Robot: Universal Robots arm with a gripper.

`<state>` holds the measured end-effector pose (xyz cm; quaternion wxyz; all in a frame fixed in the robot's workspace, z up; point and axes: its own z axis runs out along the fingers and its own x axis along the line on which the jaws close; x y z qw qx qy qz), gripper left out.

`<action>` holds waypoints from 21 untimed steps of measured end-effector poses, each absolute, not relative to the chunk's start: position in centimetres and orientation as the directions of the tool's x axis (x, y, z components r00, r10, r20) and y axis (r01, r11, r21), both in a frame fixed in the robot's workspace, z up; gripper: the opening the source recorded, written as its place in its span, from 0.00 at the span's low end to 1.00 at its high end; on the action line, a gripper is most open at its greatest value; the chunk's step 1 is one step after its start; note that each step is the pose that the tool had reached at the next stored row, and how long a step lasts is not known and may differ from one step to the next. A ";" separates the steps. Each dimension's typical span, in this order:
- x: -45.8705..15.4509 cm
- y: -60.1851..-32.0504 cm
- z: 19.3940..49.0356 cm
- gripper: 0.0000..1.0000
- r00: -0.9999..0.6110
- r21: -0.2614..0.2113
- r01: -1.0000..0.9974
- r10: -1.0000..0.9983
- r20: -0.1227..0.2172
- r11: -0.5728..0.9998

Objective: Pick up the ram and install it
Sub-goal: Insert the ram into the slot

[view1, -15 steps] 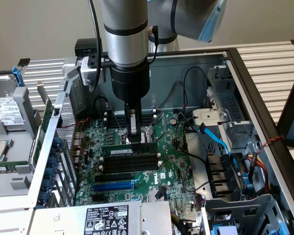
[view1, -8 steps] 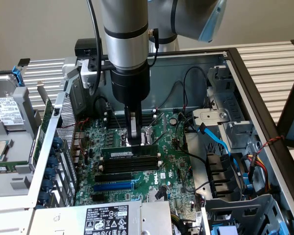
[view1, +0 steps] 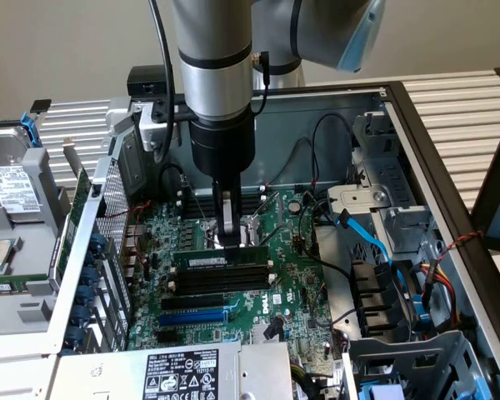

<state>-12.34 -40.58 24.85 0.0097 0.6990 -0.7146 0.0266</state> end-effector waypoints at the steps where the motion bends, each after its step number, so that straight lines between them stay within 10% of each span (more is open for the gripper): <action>1: -12.3 -40.6 24.8 0.13 -0.023 -0.025 -0.999 -0.998 0.052 0.022; 21: -12.5 -40.5 24.1 0.13 -0.022 -0.037 -0.999 -0.997 0.075 0.019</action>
